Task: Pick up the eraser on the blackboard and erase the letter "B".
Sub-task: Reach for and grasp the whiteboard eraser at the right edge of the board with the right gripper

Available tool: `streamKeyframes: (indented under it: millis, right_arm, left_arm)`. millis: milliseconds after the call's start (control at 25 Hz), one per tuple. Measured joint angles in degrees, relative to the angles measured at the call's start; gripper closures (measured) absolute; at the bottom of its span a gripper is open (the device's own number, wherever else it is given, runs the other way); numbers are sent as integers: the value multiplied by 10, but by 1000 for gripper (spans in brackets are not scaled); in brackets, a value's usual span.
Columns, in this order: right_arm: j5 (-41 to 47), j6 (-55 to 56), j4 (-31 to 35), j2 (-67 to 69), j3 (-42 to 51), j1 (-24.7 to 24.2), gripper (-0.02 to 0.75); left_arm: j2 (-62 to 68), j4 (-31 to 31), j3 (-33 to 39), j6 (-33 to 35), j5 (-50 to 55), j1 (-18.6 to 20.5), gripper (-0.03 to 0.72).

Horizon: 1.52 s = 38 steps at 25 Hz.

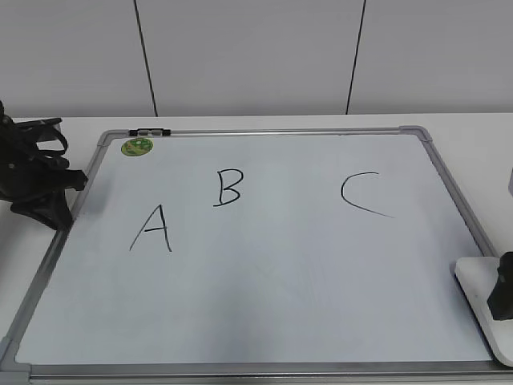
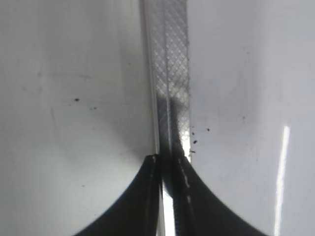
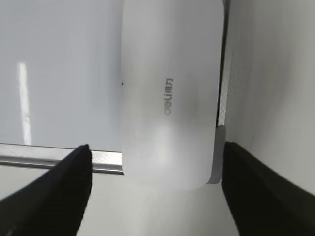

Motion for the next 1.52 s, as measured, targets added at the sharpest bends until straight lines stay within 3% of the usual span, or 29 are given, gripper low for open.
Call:
streamKeyframes:
  millis: [280, 1520]
  right_arm:
    - [-6, -1, -13, 39, -3, 0, 76]
    - [-44, -3, -1, 116, -12, 0, 82]
  left_arm:
    - [0, 0, 0, 0, 0, 0, 656]
    - [0, 0, 0, 0, 0, 0, 656]
